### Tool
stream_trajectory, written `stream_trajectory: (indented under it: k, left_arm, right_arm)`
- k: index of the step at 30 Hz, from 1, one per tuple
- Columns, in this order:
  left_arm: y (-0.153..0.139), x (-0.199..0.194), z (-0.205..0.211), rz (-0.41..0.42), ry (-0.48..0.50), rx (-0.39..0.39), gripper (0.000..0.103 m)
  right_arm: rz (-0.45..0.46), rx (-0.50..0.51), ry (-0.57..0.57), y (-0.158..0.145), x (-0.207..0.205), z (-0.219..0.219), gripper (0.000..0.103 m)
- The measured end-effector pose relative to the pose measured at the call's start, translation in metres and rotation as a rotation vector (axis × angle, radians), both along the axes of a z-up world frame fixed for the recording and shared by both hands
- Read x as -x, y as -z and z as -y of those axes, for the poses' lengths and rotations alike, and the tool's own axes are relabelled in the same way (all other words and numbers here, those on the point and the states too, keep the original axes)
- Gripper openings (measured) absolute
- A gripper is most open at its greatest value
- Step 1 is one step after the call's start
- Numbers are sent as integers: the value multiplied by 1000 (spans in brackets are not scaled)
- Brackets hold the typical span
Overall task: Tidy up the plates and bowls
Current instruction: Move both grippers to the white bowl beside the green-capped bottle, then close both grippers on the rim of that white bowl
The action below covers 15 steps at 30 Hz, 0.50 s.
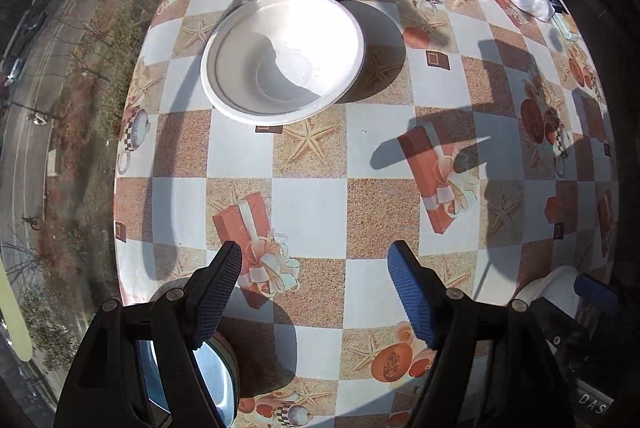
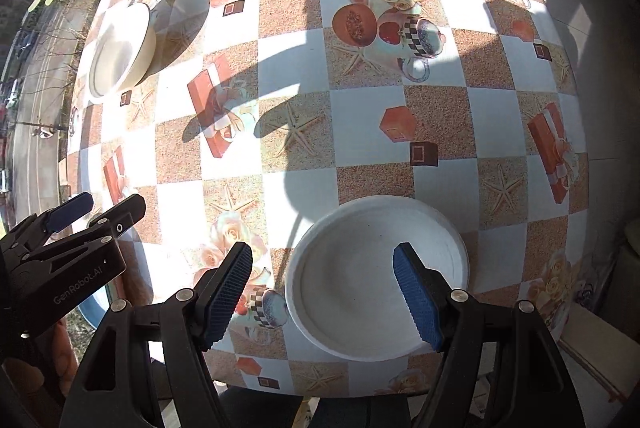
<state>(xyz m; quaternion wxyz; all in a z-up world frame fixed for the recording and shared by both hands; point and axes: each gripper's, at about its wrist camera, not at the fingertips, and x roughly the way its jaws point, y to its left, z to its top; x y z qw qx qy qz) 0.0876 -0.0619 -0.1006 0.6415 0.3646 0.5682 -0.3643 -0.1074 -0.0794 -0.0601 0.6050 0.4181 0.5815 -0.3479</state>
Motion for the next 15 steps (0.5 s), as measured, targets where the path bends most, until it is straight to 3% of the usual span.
stream_trajectory:
  k: [9, 15]
  left_arm:
    - [7, -78, 16, 53, -212, 22, 79]
    - [22, -107, 32, 61, -251, 19, 79]
  right_arm:
    - [29, -11, -110, 6, -78, 34, 74]
    - [65, 2, -164, 16, -127, 56, 74]
